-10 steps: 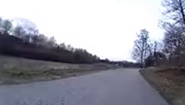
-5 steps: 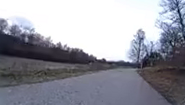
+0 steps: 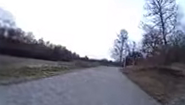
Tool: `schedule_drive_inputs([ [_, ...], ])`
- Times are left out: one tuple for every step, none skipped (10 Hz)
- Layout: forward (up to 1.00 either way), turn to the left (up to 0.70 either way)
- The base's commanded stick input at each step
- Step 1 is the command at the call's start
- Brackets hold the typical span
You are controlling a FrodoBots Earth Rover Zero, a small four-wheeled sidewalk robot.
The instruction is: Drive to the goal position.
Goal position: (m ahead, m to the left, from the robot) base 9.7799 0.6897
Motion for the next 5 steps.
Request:
schedule_drive_inputs([
  [0.50,0.00],
  [0.50,0.00],
  [0.50,0.00],
  [0.50,0.00],
  [0.50,0.00],
])
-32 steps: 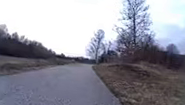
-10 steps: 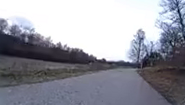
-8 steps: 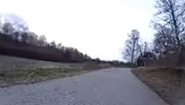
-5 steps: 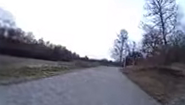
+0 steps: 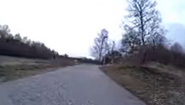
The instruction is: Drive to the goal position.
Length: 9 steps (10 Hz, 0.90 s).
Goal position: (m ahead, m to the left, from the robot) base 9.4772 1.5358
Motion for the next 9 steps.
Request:
schedule_drive_inputs([
  [0.50,0.04],
  [0.50,0.11],
  [0.50,0.21],
  [0.50,0.50],
  [0.50,0.50],
  [0.50,0.47],
  [0.50,0.26],
  [0.50,0.05],
  [0.50,0.00],
])
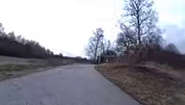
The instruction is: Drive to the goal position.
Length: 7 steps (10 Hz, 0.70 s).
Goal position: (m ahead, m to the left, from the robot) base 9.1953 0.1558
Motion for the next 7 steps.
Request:
schedule_drive_inputs([
  [0.50,0.00],
  [0.50,0.00],
  [0.50,0.00],
  [0.50,0.00],
  [0.50,0.00],
  [0.50,0.00],
  [0.50,0.00],
])
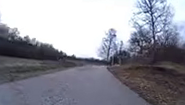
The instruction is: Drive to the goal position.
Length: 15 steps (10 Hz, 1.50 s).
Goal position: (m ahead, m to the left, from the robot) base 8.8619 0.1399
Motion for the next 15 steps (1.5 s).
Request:
schedule_drive_inputs([
  [0.50,0.00],
  [0.50,0.00],
  [0.50,0.00],
  [0.50,0.00],
  [0.50,0.00],
  [0.50,0.00],
  [0.50,0.00],
  [0.50,0.00],
  [0.50,0.00],
  [0.50,0.00],
  [0.50,0.00],
  [0.50,0.00],
  [0.50,0.00],
  [0.50,0.00],
  [0.50,0.00],
])
